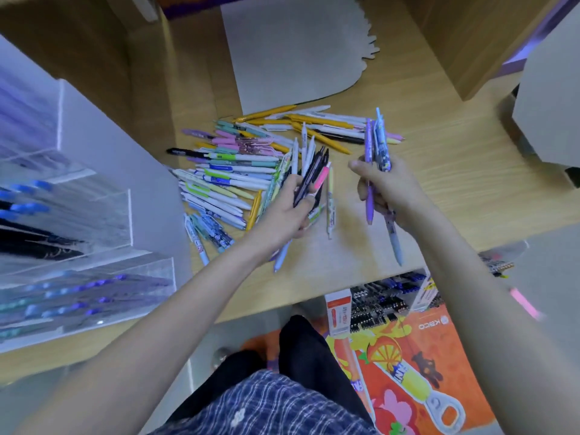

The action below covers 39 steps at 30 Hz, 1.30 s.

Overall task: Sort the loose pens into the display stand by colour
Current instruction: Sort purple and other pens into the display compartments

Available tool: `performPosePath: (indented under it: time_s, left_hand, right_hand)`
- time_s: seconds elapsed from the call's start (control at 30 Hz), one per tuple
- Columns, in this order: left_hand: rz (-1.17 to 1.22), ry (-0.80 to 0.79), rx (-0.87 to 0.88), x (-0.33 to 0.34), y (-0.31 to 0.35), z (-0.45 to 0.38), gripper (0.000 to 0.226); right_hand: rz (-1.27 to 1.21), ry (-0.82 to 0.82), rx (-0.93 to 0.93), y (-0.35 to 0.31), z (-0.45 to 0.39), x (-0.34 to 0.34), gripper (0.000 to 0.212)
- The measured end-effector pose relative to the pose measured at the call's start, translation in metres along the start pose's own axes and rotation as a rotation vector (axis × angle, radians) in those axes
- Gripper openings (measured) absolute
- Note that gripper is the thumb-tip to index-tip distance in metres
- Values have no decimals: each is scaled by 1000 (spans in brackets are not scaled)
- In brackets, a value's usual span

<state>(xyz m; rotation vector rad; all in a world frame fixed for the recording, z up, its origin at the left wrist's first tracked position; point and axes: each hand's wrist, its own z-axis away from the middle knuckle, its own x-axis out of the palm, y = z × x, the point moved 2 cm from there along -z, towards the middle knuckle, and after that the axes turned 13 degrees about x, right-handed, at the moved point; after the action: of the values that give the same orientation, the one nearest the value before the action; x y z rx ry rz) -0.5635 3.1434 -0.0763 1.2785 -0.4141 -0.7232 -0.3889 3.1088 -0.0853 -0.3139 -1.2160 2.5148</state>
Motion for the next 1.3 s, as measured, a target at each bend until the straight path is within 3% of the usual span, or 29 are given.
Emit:
performPosePath:
  time_s: [0.1,0.23,0.3,0.47,0.57,0.67,0.9,0.97,1.13,1.3]
  left_hand:
    - [-79,5,151,-34,12,37,13]
    - [-358,87,402,-78,31,83,17]
    - [-491,152,451,-102,37,111,8]
    - [-597,273,512,-176,28,200,13]
    - [-612,375,479,-231,6,279,9]
    - [-628,538,406,-286,-26,363,18]
    - [-482,1016,306,-392,-88,474,45]
    - [-443,1104,280,-414,-100,486,43]
    - [-460,1079,258,-452,-101,490,11]
    - [-392,1063,274,-493,-104,480,14]
  right_hand:
    - [-105,-111,-68,-28,35,43,20]
    - [-4,-176,-199,-63,77,112,12]
    - [43,-182,-265,-71,99,146,14]
    - [-4,-223,-336,-70,155,238,15]
    - [-175,-210,-338,-62,185,292,21]
    - [-178,-220,-386,-46,214,353,24]
    - [310,-155,-644,-4,248,501,27]
    - [414,-132,-725,2,248,537,23]
    - [624,-65,-876,9,239,599,28]
    - [780,-50,-924,8,229,640,35]
